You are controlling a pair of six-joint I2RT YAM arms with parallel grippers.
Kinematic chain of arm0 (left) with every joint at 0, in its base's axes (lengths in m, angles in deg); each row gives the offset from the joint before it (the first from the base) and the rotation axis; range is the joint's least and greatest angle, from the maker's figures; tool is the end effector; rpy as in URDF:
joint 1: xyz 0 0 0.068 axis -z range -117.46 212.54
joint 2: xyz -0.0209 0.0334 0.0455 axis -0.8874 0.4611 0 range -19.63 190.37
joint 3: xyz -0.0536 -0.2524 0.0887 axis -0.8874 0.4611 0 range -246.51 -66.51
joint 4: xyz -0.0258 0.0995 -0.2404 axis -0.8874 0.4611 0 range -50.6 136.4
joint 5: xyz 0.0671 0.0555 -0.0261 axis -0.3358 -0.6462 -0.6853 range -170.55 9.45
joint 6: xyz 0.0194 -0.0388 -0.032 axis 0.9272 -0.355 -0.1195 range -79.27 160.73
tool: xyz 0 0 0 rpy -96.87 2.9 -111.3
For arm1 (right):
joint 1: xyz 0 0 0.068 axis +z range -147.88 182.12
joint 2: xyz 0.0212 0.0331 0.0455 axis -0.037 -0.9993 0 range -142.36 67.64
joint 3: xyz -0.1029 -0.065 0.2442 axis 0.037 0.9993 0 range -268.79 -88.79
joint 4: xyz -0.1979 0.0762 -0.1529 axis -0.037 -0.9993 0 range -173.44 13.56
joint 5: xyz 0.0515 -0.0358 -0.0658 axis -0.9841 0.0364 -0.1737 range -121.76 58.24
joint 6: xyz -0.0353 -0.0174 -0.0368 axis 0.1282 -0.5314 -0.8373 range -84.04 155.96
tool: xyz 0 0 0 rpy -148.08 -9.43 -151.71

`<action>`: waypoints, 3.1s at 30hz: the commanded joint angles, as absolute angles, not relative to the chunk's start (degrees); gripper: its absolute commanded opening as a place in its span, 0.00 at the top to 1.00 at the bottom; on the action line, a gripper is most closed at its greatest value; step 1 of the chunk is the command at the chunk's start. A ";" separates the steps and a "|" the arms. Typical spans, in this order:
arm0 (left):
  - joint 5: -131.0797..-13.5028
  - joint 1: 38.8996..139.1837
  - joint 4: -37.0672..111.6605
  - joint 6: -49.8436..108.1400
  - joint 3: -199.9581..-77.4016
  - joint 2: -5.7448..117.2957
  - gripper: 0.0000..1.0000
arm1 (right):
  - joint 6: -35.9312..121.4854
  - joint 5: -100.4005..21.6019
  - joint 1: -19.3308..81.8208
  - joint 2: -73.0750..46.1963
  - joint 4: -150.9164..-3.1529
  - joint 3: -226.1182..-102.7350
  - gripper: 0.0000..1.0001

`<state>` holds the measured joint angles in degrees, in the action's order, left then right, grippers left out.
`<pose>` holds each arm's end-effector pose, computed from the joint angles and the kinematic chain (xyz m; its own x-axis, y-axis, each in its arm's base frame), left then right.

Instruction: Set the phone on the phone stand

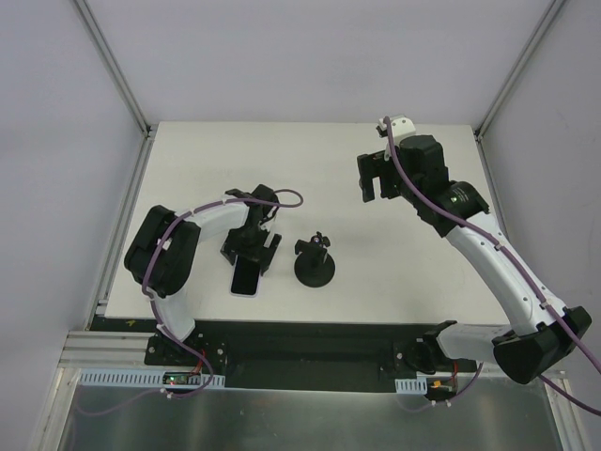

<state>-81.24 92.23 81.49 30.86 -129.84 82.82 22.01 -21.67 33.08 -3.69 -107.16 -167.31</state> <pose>0.2796 -0.1590 0.1551 -0.9304 0.3332 -0.1526 0.3392 0.9406 -0.0146 0.2355 0.1341 0.4103 -0.2434 -0.4229 -0.8729 -0.4405 0.8500 -0.2890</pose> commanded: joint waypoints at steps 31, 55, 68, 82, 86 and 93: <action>-79.40 89.27 78.60 30.54 -132.25 71.26 1.00 | 21.99 -22.18 33.93 -4.34 -106.23 -169.74 0.04; -75.29 84.61 47.76 16.56 -135.95 38.03 1.00 | 21.55 -35.36 56.08 -6.09 -62.51 -157.44 0.01; -61.66 78.98 41.60 8.74 -128.48 34.77 1.00 | 24.36 -27.29 60.92 -18.93 -55.17 -161.13 0.29; -52.35 78.01 34.22 4.51 -125.84 37.41 1.00 | 25.59 -23.94 60.92 -18.93 -52.36 -159.11 0.83; -49.01 78.01 32.38 6.62 -126.28 36.97 0.50 | 25.15 -22.18 60.74 -18.41 -52.27 -158.49 0.99; -44.00 78.10 29.91 8.04 -129.70 38.81 0.01 | 28.57 -25.86 54.86 -9.71 -50.69 -152.00 0.99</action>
<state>-50.93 78.07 38.12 7.52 -124.88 38.52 25.57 -24.16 59.20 -17.63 -55.23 -155.42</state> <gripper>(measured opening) 0.989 0.151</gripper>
